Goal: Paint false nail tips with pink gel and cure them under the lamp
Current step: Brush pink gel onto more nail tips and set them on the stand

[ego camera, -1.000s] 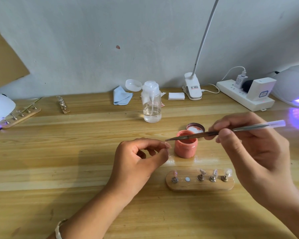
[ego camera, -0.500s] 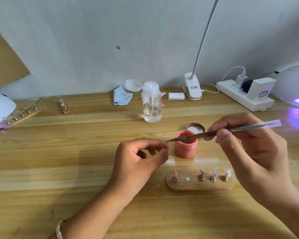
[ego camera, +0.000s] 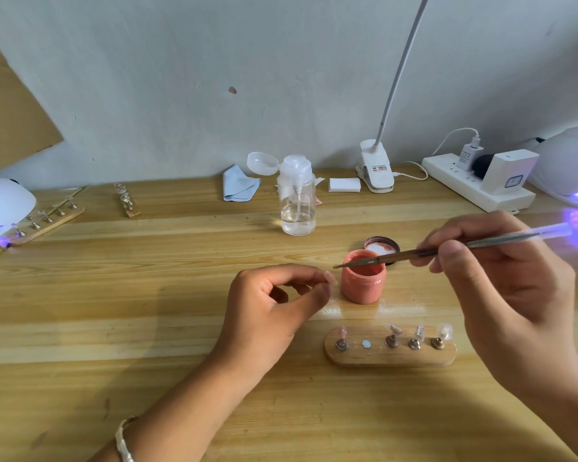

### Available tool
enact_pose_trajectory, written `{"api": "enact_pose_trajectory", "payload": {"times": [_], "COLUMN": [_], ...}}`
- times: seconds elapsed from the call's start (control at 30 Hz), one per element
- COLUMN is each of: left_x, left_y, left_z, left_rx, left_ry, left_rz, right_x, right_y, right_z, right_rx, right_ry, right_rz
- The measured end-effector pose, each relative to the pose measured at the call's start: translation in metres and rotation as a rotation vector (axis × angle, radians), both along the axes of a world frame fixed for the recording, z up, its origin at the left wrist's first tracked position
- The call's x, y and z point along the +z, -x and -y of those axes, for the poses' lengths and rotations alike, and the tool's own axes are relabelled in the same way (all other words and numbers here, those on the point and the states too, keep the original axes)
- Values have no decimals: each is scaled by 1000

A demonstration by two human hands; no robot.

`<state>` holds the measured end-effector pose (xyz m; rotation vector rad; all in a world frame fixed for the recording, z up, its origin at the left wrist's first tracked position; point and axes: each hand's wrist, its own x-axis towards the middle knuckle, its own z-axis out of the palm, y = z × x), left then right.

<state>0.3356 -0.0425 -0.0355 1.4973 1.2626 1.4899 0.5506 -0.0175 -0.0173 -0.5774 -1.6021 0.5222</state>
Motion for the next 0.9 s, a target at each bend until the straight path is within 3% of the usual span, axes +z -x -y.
{"api": "enact_pose_trajectory", "payload": {"times": [0.67, 0.9], "left_x": [-3, -3], "left_y": [0, 0], "left_z": [-1, 0], "left_rx": [-13, -25], "left_ry": [-10, 5], "left_rz": [50, 80], "right_x": [2, 4], "right_y": [5, 1], "right_z": [1, -5], "right_rx": [69, 132], "right_ry": [69, 108], "right_rz": [-16, -131]}}
